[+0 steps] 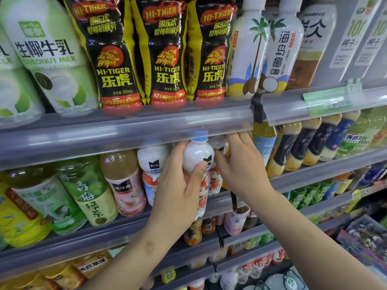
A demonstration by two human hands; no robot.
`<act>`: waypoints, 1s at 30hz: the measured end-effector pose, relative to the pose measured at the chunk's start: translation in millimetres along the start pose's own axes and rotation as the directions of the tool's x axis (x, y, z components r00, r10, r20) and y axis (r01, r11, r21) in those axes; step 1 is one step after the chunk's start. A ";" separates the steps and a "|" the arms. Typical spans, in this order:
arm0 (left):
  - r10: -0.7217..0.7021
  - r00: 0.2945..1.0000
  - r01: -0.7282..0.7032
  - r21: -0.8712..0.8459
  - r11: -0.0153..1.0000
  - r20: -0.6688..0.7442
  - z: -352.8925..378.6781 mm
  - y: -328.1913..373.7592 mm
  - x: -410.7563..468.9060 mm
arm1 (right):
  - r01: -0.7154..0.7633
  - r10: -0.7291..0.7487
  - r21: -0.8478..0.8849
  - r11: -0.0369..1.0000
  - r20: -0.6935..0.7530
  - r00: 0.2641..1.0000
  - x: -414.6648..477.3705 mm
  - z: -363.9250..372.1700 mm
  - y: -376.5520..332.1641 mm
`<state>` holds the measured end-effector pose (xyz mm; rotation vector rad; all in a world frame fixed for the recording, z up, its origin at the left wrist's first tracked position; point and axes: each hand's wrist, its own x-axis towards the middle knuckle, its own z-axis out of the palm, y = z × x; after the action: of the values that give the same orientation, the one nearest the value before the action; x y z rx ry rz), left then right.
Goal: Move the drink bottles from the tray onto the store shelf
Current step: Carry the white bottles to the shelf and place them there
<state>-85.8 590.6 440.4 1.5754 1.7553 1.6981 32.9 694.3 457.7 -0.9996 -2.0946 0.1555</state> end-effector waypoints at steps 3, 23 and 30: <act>0.015 1.000 -0.014 -0.015 1.000 0.006 -1.3 -0.8 0.1 | 0.005 -0.005 0.024 1.000 -0.007 1.000 -1.7 0.8 -0.5; -0.044 0.999 0.042 -0.053 0.998 -0.027 3.3 -3.6 14.5 | -0.016 0.018 0.099 0.995 -0.021 1.000 -1.7 4.5 2.1; -0.036 0.999 0.034 -0.040 0.999 -0.028 7.1 -6.4 18.3 | -0.015 0.019 0.109 0.994 -0.036 0.999 -2.1 4.7 2.0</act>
<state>-90.9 610.6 441.8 1.5021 1.7409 1.7369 31.6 695.1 452.3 -0.9478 -2.0219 0.2549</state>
